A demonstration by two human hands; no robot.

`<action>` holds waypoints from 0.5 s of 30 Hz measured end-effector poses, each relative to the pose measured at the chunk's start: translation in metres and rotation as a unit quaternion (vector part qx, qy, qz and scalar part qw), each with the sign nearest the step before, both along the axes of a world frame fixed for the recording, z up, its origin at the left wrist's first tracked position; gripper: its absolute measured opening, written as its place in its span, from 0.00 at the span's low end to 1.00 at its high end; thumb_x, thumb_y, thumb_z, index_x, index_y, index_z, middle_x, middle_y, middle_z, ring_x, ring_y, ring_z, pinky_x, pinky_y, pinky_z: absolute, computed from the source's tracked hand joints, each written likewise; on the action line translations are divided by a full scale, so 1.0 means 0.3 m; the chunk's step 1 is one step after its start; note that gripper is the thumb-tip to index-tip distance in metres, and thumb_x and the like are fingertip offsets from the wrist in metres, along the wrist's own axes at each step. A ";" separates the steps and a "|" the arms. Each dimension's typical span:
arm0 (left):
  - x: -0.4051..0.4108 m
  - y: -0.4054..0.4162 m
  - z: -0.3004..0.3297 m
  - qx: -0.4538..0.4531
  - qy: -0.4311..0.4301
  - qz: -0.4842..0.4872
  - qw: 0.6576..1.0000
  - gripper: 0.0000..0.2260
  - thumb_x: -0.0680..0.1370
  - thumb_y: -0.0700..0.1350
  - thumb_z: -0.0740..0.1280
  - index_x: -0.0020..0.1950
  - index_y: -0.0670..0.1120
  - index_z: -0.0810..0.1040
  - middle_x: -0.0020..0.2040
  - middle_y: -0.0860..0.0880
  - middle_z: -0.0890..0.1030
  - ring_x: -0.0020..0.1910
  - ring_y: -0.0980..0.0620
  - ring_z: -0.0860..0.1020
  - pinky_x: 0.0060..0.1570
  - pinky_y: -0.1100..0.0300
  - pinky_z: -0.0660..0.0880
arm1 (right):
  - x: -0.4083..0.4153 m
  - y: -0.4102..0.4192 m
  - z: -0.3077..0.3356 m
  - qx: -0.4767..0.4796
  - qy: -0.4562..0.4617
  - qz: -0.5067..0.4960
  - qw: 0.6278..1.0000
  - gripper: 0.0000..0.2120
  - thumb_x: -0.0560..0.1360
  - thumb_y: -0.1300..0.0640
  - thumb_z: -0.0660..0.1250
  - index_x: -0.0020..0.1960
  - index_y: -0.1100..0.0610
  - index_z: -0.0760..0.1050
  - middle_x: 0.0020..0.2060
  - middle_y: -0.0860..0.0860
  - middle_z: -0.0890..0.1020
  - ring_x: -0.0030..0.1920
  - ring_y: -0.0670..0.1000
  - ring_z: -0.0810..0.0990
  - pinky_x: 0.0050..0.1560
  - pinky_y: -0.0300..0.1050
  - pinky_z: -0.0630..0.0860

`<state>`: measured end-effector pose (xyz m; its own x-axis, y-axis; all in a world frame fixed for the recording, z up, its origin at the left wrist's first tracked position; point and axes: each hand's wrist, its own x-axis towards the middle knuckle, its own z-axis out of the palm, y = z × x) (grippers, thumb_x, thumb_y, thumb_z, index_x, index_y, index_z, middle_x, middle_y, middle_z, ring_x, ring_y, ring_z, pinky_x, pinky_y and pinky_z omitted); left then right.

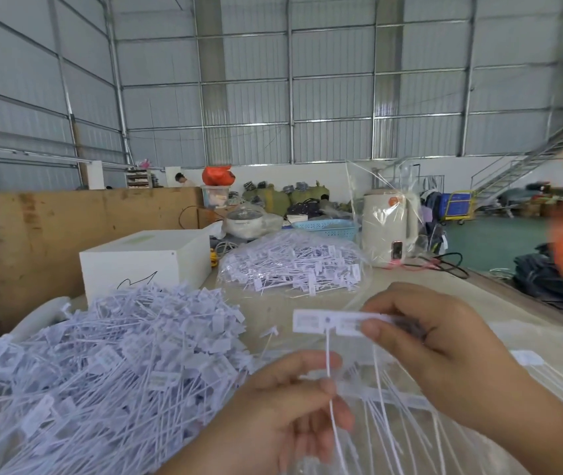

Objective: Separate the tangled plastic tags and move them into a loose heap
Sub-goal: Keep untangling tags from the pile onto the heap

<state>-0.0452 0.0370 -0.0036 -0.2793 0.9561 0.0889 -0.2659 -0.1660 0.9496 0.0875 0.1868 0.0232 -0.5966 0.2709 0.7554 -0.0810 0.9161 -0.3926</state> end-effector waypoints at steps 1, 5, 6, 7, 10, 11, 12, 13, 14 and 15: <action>0.001 -0.008 -0.002 -0.019 0.000 -0.044 0.999 0.11 0.68 0.38 0.76 0.49 0.41 0.85 0.37 0.36 0.81 0.29 0.47 0.78 0.32 0.60 0.76 | 0.001 0.003 0.002 -0.015 0.021 -0.005 1.000 0.09 0.77 0.47 0.67 0.41 0.49 0.79 0.34 0.46 0.79 0.35 0.48 0.76 0.35 0.38 0.70; -0.010 -0.034 -0.001 -0.064 0.040 -0.206 0.976 0.09 0.79 0.39 0.66 0.57 0.43 0.83 0.50 0.44 0.85 0.49 0.53 0.83 0.51 0.63 0.76 | 0.011 0.008 0.010 -0.046 0.007 0.023 0.999 0.09 0.77 0.47 0.67 0.42 0.51 0.80 0.35 0.45 0.78 0.37 0.47 0.76 0.39 0.38 0.71; -0.013 -0.035 0.002 -0.065 0.049 -0.222 0.972 0.10 0.80 0.40 0.65 0.59 0.43 0.82 0.53 0.46 0.84 0.53 0.53 0.82 0.55 0.63 0.74 | 0.013 0.007 0.009 -0.048 -0.022 0.043 0.998 0.09 0.77 0.48 0.67 0.42 0.50 0.80 0.36 0.44 0.77 0.37 0.46 0.76 0.38 0.35 0.69; -0.016 -0.035 0.008 -0.062 0.055 -0.227 0.971 0.11 0.80 0.42 0.67 0.61 0.43 0.82 0.55 0.46 0.84 0.55 0.53 0.81 0.57 0.62 0.73 | 0.013 0.004 0.006 -0.056 -0.053 0.063 0.995 0.06 0.75 0.50 0.67 0.42 0.50 0.81 0.36 0.44 0.75 0.37 0.45 0.75 0.38 0.34 0.68; -0.045 -0.024 0.009 -0.069 0.051 -0.196 0.977 0.22 0.68 0.56 0.77 0.57 0.46 0.84 0.51 0.43 0.85 0.40 0.53 0.82 0.40 0.62 0.77 | 0.011 -0.003 -0.005 -0.064 -0.128 0.093 0.985 0.05 0.71 0.52 0.70 0.45 0.49 0.82 0.38 0.46 0.73 0.37 0.46 0.74 0.37 0.34 0.66; -0.058 -0.019 0.006 -0.071 0.055 -0.152 0.984 0.25 0.64 0.59 0.79 0.55 0.46 0.85 0.49 0.41 0.85 0.34 0.53 0.81 0.33 0.62 0.76 | 0.008 -0.002 -0.009 -0.050 -0.145 0.089 0.984 0.04 0.71 0.53 0.70 0.46 0.49 0.83 0.39 0.46 0.73 0.36 0.46 0.74 0.37 0.34 0.65; -0.069 -0.015 0.004 -0.070 0.049 -0.109 0.990 0.26 0.62 0.60 0.79 0.53 0.46 0.85 0.47 0.40 0.84 0.31 0.51 0.79 0.28 0.62 0.75 | 0.005 -0.002 -0.012 -0.035 -0.158 0.082 0.983 0.03 0.72 0.53 0.71 0.46 0.49 0.82 0.39 0.46 0.73 0.36 0.46 0.74 0.36 0.34 0.65; -0.077 -0.013 0.004 -0.063 0.035 -0.069 0.995 0.24 0.62 0.58 0.79 0.52 0.45 0.85 0.45 0.39 0.84 0.29 0.50 0.79 0.26 0.62 0.74 | 0.001 -0.004 -0.013 -0.024 -0.170 0.076 0.982 0.02 0.73 0.54 0.71 0.45 0.49 0.82 0.39 0.46 0.73 0.36 0.46 0.74 0.36 0.34 0.65; -0.082 -0.011 0.002 -0.057 0.017 -0.039 0.997 0.21 0.65 0.55 0.79 0.51 0.44 0.85 0.42 0.38 0.83 0.28 0.50 0.78 0.24 0.61 0.73 | -0.002 -0.007 -0.017 -0.017 -0.180 0.074 0.981 0.02 0.74 0.53 0.70 0.45 0.50 0.81 0.39 0.45 0.73 0.37 0.46 0.75 0.35 0.35 0.64; -0.085 -0.011 0.001 -0.052 0.004 -0.019 0.998 0.18 0.66 0.50 0.80 0.51 0.42 0.85 0.40 0.37 0.82 0.26 0.49 0.77 0.23 0.61 0.73 | -0.006 -0.009 -0.022 -0.010 -0.189 0.073 0.979 0.04 0.74 0.51 0.69 0.44 0.51 0.81 0.39 0.46 0.74 0.37 0.47 0.75 0.35 0.37 0.65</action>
<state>-0.0707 0.0336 -0.0034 -0.2423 0.9702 -0.0092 -0.2630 -0.0565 0.9631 0.0857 0.1842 0.0164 -0.8661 0.1747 0.4683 -0.0557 0.8973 -0.4379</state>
